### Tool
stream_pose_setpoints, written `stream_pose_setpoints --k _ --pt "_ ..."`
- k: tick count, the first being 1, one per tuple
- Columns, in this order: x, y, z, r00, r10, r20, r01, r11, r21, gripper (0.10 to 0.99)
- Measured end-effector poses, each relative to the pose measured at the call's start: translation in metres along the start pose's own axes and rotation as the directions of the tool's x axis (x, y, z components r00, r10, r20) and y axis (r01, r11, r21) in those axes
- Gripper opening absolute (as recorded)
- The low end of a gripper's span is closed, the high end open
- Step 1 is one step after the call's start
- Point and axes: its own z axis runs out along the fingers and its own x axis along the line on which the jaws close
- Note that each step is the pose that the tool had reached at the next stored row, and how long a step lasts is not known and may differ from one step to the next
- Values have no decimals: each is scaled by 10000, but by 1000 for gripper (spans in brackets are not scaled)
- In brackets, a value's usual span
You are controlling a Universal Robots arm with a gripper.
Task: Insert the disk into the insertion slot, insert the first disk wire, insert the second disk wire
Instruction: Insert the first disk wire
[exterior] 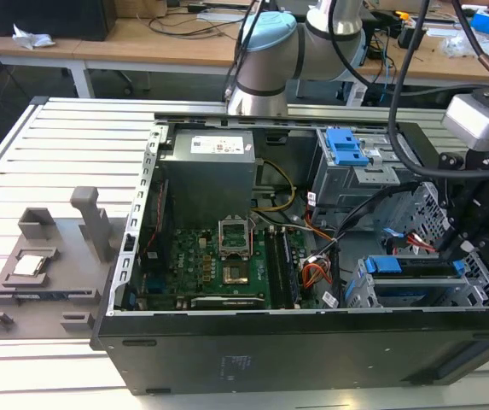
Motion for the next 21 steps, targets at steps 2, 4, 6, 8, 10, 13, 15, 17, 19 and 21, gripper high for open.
stream_pose_setpoints --k 2,4,6,8,10,13,15,17,19,21 --pt "-1 2 12 9995 313 52 -313 9995 -17 173" --pt "-3 14 16 9986 415 341 -415 9991 5 173" --pt "-4 22 19 9969 492 615 -495 9988 25 173" --pt "-6 22 46 9948 750 695 -753 9972 13 173" --pt "-8 22 64 9931 936 705 -938 9956 -6 173" --pt "13 26 87 9928 970 707 -972 9953 -9 173" --pt "45 30 110 9927 972 709 -973 9953 -10 173" --pt "45 30 120 9927 973 707 -975 9952 -9 173" --pt "42 30 130 9927 974 714 -976 9952 -9 173" --pt "42 30 134 9927 973 719 -975 9952 -9 173"
